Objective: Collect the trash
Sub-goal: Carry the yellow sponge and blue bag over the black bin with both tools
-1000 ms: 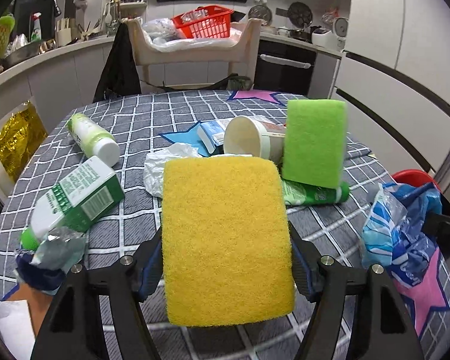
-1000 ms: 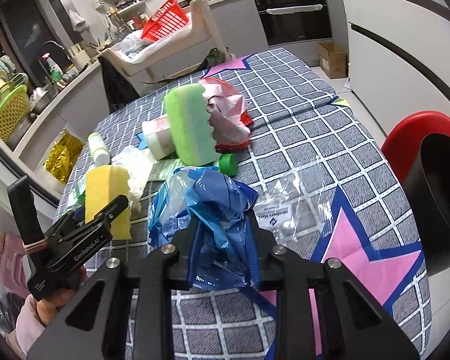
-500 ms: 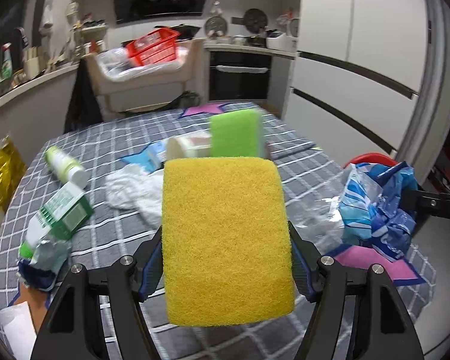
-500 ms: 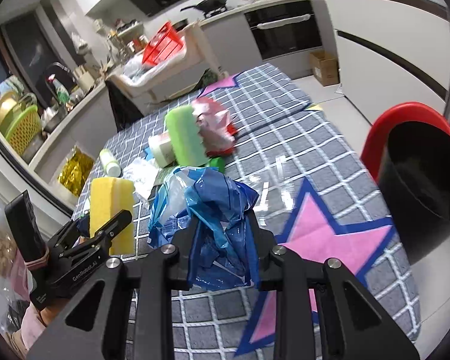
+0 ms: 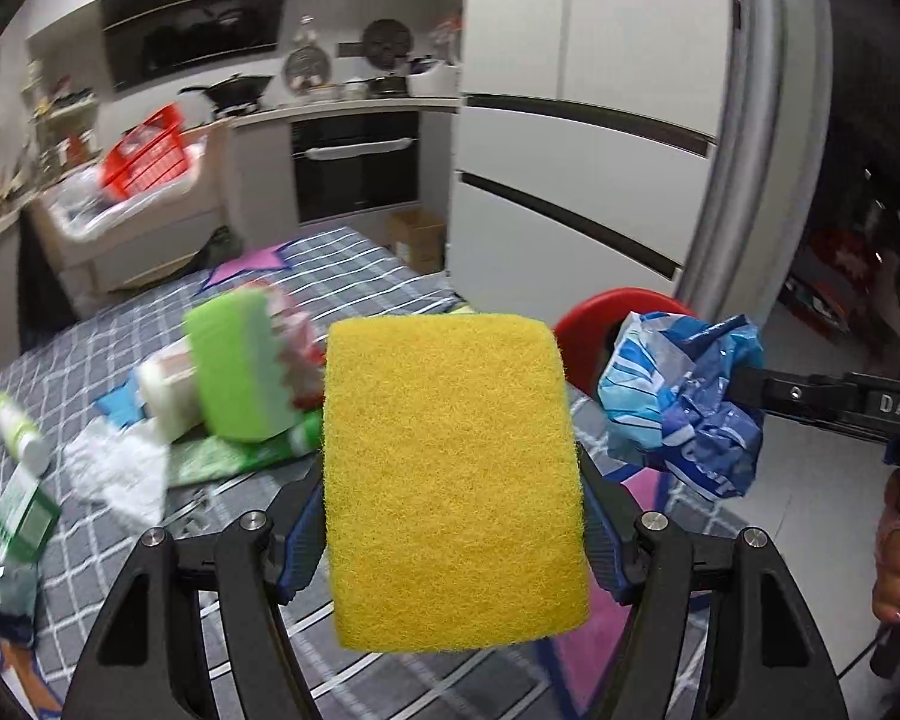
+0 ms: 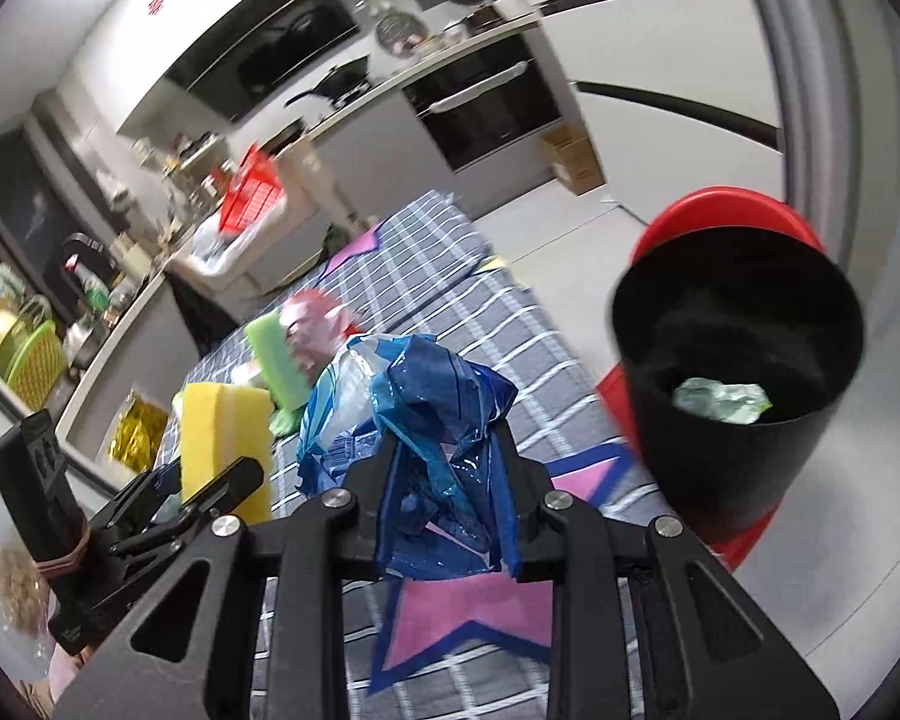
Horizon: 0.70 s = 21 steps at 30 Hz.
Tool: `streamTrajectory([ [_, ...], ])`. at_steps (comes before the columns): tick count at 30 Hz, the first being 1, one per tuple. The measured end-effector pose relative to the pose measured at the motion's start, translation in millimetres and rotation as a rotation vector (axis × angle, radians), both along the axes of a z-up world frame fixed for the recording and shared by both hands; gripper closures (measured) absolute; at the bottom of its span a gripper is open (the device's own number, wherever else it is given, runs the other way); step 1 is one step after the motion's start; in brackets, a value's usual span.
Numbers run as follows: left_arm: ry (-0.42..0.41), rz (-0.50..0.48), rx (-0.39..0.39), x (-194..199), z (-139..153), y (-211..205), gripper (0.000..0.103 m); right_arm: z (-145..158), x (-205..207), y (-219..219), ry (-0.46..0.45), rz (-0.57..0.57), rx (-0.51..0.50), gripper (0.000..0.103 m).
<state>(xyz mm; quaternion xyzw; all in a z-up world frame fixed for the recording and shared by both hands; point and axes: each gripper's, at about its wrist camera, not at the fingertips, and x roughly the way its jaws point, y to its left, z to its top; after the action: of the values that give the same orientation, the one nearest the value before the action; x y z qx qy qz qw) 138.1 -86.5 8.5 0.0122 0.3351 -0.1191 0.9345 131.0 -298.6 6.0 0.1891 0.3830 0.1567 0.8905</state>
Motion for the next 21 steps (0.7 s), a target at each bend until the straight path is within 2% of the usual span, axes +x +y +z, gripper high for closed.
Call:
streamTrajectory([
  [12, 0.015, -0.196, 0.061, 48, 3, -118, 0.000, -13, 13, -100, 0.017, -0.204, 0.029, 0.075],
  [21, 0.044, -0.287, 0.128, 99, -13, -195, 0.000, -30, 45, -148, 0.055, -0.292, 0.023, 0.075],
])
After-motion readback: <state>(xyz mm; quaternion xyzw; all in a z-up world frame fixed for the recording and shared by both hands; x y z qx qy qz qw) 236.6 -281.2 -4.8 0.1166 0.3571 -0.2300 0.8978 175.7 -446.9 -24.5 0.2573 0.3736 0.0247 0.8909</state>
